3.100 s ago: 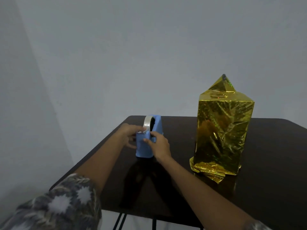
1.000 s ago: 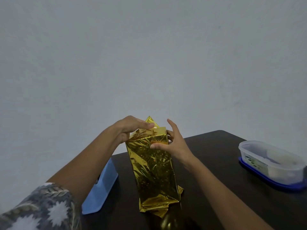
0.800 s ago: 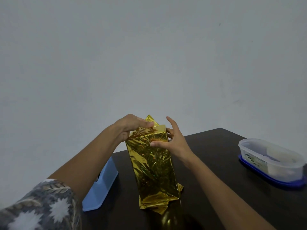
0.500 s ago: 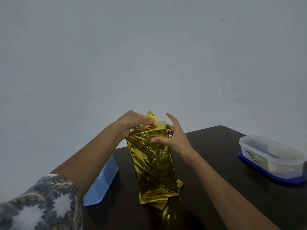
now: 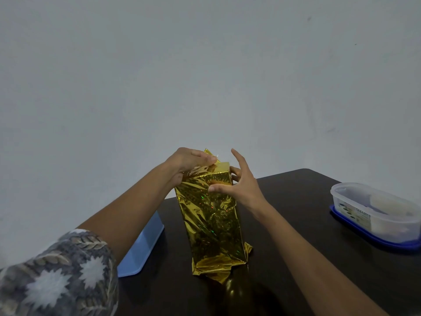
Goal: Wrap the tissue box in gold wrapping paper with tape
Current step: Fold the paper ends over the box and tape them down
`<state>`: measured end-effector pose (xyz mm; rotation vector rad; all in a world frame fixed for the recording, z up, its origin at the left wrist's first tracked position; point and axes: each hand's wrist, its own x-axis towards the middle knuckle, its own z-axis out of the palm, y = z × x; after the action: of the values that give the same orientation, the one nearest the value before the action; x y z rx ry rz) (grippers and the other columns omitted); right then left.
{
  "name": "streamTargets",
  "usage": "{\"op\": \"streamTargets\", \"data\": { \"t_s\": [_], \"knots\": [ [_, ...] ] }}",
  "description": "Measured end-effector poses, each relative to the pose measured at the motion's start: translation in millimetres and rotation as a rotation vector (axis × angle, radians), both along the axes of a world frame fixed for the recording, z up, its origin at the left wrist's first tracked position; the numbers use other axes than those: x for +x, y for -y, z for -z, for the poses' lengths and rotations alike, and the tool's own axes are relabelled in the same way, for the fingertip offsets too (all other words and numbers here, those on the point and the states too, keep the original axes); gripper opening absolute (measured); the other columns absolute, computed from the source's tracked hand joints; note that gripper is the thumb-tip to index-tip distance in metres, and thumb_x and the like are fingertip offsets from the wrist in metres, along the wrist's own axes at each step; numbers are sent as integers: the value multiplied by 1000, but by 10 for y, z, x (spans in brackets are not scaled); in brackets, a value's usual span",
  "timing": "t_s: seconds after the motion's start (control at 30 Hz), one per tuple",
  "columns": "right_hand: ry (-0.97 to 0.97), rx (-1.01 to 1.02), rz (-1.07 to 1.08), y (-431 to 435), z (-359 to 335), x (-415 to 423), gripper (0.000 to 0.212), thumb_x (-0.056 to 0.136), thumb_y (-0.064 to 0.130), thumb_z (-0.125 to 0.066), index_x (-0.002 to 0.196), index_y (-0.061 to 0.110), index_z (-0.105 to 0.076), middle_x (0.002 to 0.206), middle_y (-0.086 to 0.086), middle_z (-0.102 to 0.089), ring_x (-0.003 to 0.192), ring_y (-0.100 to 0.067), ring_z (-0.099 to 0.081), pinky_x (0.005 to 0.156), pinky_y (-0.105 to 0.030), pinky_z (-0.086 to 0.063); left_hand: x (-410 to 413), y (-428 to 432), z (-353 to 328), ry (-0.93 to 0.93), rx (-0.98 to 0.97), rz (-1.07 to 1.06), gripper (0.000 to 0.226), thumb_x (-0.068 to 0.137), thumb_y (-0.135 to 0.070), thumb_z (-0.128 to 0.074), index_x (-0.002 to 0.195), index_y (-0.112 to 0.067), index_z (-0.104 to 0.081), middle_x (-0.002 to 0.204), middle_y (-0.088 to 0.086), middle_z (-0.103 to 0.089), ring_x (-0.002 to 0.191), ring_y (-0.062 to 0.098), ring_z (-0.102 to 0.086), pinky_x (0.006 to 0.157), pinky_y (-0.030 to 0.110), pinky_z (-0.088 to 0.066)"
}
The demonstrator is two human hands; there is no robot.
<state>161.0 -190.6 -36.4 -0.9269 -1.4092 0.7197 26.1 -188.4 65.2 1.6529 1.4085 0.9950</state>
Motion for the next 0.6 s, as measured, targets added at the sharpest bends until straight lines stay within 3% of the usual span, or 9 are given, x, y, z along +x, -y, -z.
{"op": "streamTargets", "data": {
  "t_s": [0.17, 0.27, 0.33, 0.4, 0.43, 0.5, 0.6],
  "knots": [
    [1, 8, 1, -13, 6, -6, 114, 56, 31, -87, 147, 35, -19, 145, -12, -42, 133, -25, -41, 104, -37, -38, 23, 24, -1, -36, -5, -20, 21, 74, -17, -77, 92, -9, -73, 78, 7, -68, 70, 19, -64, 49, 23, -51],
    [1, 11, -1, -17, 8, 4, 113, 57, 29, -87, 147, 36, -19, 145, -12, -42, 132, -24, -41, 103, -35, -38, 44, 23, 23, -38, 11, -29, 20, 74, -14, -77, 92, -7, -73, 76, 7, -68, 74, 23, -66, 60, 28, -55],
    [1, 15, -4, -17, 7, 0, 115, 54, 32, -87, 147, 36, -19, 144, -11, -43, 132, -23, -42, 102, -33, -38, 44, 8, 48, -49, 49, -45, 21, 73, -15, -78, 93, -10, -73, 88, 9, -69, 89, 28, -65, 74, 35, -57],
    [-5, 20, -7, -7, 7, 0, 118, 50, 37, -85, 147, 37, -19, 144, -11, -43, 132, -24, -42, 101, -32, -38, 39, -49, 76, -124, 107, -64, 53, 70, -21, -81, 119, -15, -62, 122, 10, -59, 114, 31, -55, 91, 43, -51],
    [-5, 23, -7, -3, 8, 2, 118, 50, 37, -85, 147, 37, -18, 144, -11, -43, 132, -24, -42, 101, -33, -38, 28, -86, 91, -160, 113, -90, 77, 67, -26, -83, 135, -19, -47, 136, 10, -47, 122, 32, -48, 96, 46, -48],
    [1, 29, -8, -2, 8, -3, 116, 54, 32, -86, 147, 37, -17, 145, -11, -42, 132, -25, -41, 102, -34, -39, 21, -135, 110, -183, 115, -165, 105, 63, -35, -85, 146, -24, -21, 147, 12, -31, 130, 34, -39, 100, 47, -44],
    [33, 38, -2, 3, 2, -11, 116, 56, 32, -86, 148, 38, -15, 147, -11, -40, 135, -26, -38, 105, -38, -38, 70, -198, 122, -201, 105, -255, 117, 63, -42, -84, 149, -17, -9, 151, 15, -25, 135, 35, -31, 104, 47, -40]
  ]
}}
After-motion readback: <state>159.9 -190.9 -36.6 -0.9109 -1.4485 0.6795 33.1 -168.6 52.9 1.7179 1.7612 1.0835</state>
